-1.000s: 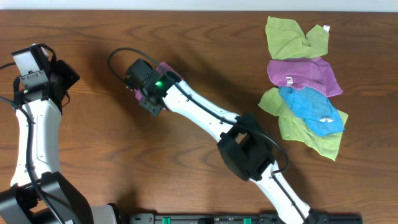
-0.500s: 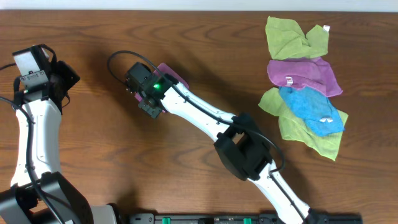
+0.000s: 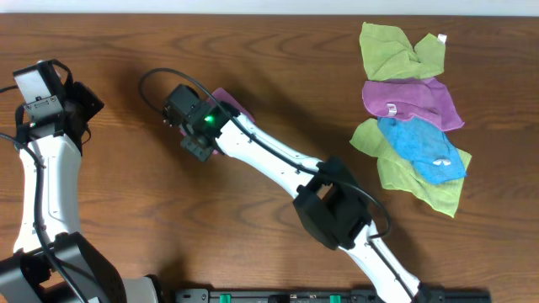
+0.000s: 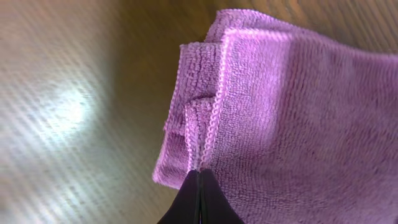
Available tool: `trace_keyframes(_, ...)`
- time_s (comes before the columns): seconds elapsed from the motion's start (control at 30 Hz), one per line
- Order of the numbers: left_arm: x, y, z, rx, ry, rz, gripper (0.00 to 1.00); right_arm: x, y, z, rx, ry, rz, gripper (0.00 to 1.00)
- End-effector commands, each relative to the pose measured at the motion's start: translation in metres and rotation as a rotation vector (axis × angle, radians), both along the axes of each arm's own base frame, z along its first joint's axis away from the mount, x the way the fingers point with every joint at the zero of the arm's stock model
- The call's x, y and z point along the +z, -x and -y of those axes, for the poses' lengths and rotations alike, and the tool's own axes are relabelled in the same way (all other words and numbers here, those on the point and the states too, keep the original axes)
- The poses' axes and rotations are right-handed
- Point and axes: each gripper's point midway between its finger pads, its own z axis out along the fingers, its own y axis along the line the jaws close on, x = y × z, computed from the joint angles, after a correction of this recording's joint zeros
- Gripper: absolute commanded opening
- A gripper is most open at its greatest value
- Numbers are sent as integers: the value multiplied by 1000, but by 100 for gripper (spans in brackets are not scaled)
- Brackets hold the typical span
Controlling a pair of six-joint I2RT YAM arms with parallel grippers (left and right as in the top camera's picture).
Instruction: Fold the cloth
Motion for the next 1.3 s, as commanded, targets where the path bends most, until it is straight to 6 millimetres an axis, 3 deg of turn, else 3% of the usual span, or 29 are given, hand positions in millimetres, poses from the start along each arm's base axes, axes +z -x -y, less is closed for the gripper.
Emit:
trace_keyframes(0.0,-2,2,-4,1,-20,-13,15,28,5,-13,5,-64,18,1)
trace_keyframes(0.2,-2,2,-4,1,-20,-12,18,29,12,-22,32,-111,-23,2)
trace_keyframes(0.23,-2,2,-4,1,-20,-12,18,29,12,-23,33,-114,-21,14)
trace_keyframes(0.27,-2,2,-4,1,-20,-13,18,30,11,-23,33,-116,-18,38)
trace_keyframes(0.3,-2,2,-4,1,-20,-13,18,30,10,-24,32,-118,-14,52)
trace_keyframes(0.4,-2,2,-4,1,-20,-13,20,35,-5,-15,-8,-91,49,51)
trace_keyframes(0.47,-2,2,-4,2,-22,-13,20,46,-15,-6,-40,-75,95,53)
trace_keyframes(0.63,-15,4,-7,0,-2,-46,21,104,-43,18,-113,-131,199,64)
trace_keyframes(0.73,-35,3,7,-56,90,-80,26,135,-65,50,-189,-132,259,72)
trace_keyframes(0.83,-55,3,29,-125,205,-115,38,151,-77,86,-252,-139,235,77)
trace_keyframes(0.93,-69,1,53,-218,321,-128,48,147,-80,112,-274,-171,125,78)
trace_keyframes(1.07,-77,0,93,-387,508,-108,52,125,-81,133,-289,-198,-24,65)
trace_keyframes(1.1,-81,1,97,-397,531,-118,53,121,-82,134,-293,-197,-38,63)
trace_keyframes(1.27,-107,16,119,-477,605,-213,54,93,-82,131,-274,-195,-108,70)
